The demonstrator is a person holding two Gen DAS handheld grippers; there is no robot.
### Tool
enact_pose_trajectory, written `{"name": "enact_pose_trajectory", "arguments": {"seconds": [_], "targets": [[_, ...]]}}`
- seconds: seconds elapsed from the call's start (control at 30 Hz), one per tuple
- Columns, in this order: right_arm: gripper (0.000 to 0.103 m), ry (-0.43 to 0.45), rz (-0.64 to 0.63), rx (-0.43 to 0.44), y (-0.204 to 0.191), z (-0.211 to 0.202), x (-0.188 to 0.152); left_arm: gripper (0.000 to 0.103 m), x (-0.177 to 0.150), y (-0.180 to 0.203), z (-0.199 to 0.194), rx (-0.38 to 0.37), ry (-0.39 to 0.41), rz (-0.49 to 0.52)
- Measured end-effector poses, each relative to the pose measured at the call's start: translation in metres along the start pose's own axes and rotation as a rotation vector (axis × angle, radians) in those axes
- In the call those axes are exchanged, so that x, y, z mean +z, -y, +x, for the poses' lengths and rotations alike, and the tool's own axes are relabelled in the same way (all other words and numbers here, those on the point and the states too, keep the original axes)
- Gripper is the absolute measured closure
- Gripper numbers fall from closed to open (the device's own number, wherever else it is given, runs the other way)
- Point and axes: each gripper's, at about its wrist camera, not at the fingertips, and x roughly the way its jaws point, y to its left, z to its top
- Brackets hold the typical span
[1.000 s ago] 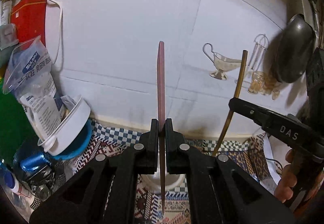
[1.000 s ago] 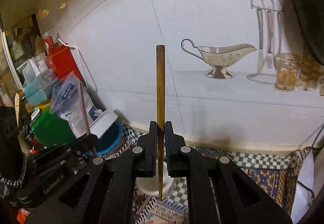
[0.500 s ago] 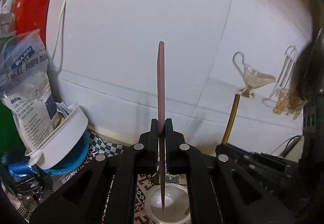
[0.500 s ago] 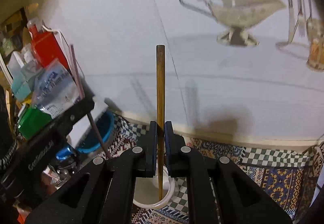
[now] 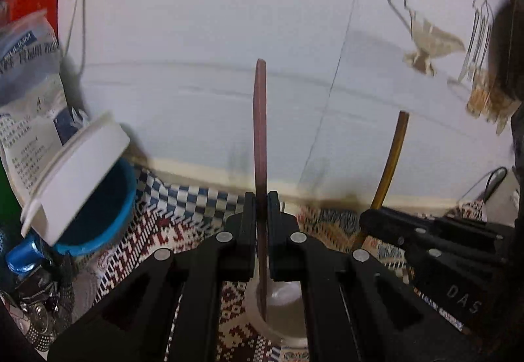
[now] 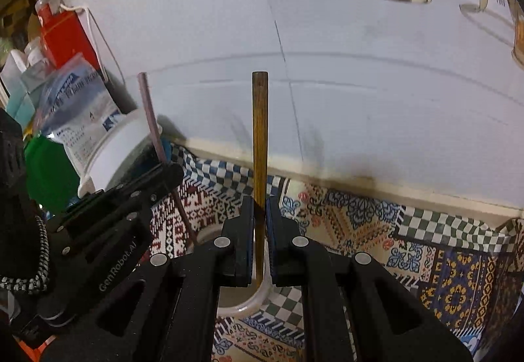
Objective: Organize utensils
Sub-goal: 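Lift both chopsticks and lower them into the white cup with both tools, then open both tools to release the chopsticks into the cup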
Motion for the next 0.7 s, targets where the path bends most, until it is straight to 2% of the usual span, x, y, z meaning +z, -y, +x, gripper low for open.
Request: {"name": "enact_pose_trajectory", "arguments": {"seconds": [0.4, 0.53, 0.7], "targets": [[0.094, -0.085, 0.021, 0.000, 0.001, 0.003, -0.006, 0.097, -0.004, -0.003, -0.007, -0.009, -0.107, 0.018], [0.082, -0.073, 0.017, -0.007, 0.000, -0.010, -0.010, 0.094, -0.003, -0.002, -0.019, -0.012, -0.113, 0.026], [0.082, -0.036, -0.002, -0.019, -0.003, -0.037, -0.014, 0.089, -0.001, 0.007, -0.046, -0.024, -0.096, 0.058]]}}
